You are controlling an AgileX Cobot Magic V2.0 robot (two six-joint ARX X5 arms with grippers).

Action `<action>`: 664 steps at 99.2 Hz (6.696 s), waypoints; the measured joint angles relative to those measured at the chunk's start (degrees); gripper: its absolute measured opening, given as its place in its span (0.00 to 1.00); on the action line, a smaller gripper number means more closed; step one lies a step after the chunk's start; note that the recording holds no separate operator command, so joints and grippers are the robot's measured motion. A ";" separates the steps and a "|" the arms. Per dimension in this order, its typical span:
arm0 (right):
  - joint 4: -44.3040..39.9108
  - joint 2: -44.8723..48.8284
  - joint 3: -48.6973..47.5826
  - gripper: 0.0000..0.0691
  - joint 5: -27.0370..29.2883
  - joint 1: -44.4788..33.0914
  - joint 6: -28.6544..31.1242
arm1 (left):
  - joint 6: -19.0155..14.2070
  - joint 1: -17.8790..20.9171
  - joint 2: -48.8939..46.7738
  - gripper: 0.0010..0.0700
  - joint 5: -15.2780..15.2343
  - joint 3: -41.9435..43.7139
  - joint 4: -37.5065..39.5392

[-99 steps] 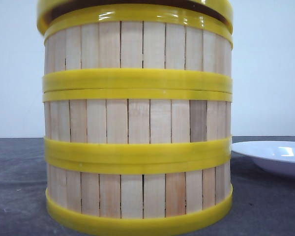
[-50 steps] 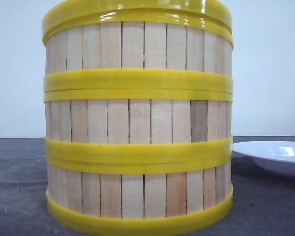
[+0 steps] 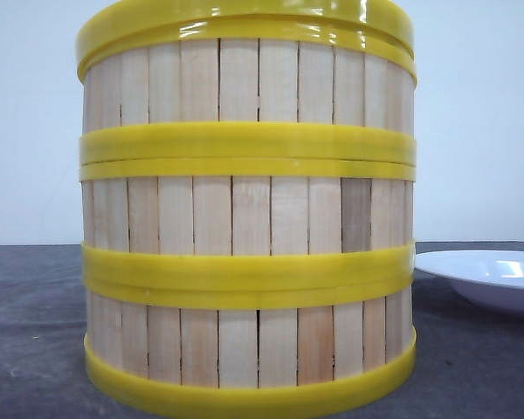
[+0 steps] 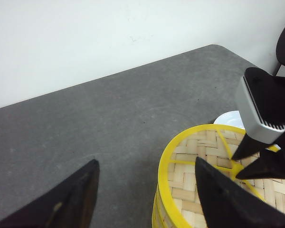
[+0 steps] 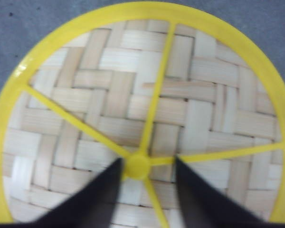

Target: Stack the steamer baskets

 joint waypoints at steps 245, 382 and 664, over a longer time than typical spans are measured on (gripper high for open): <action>19.82 -62.40 -45.07 0.05 23.98 -0.09 9.73 | -5.42 0.00 -35.91 0.05 -2.75 -34.05 3.91; 20.63 -62.40 -45.07 0.01 23.98 -0.09 9.75 | 0.44 12.96 -40.22 0.04 -4.55 -51.91 24.37; 56.87 -72.19 -73.20 0.01 9.99 -47.08 0.94 | -4.44 22.03 -51.10 0.04 -12.04 -83.47 41.09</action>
